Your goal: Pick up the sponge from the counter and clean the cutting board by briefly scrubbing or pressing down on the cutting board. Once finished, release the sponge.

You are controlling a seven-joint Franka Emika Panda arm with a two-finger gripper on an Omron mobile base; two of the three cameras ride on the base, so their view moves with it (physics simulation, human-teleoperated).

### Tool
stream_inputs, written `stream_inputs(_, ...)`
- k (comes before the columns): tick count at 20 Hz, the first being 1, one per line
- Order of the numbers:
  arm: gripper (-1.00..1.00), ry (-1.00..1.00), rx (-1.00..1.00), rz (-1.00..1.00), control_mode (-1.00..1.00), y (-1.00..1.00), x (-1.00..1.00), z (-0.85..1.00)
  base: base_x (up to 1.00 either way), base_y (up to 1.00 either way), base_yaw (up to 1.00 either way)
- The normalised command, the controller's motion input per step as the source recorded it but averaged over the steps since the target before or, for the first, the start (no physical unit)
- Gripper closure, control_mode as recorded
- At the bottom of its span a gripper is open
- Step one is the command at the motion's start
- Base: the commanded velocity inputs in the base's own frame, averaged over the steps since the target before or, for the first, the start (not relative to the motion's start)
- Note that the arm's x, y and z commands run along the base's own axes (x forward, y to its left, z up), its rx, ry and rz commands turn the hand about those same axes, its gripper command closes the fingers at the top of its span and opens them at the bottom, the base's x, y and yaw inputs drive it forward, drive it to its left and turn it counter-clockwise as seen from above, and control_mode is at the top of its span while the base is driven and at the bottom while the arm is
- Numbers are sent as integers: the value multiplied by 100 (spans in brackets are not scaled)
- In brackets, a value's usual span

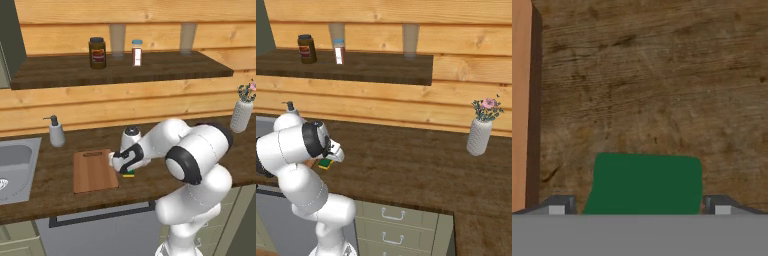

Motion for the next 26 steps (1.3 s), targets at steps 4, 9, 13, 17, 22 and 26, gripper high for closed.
stream_inputs(4, -100, 0, 1, 0, -100, 1, 2, -41, 0, 0, 0)
stream_inputs(9, 100, 0, 2, 1, -100, 8, 2, -49, 0, 0, 0)
stream_inputs(13, 100, 0, 4, 6, -100, 0, -1, -23, 0, 0, 0)
stream_inputs(17, 100, 0, 0, 0, -100, 0, -2, -2, 0, 0, 0)
stream_inputs(22, 100, 0, 0, 3, -100, 11, 0, 26, 0, 0, 0)
stream_inputs(26, 100, 0, 0, 5, -100, 33, 19, 79, 0, 0, 0)
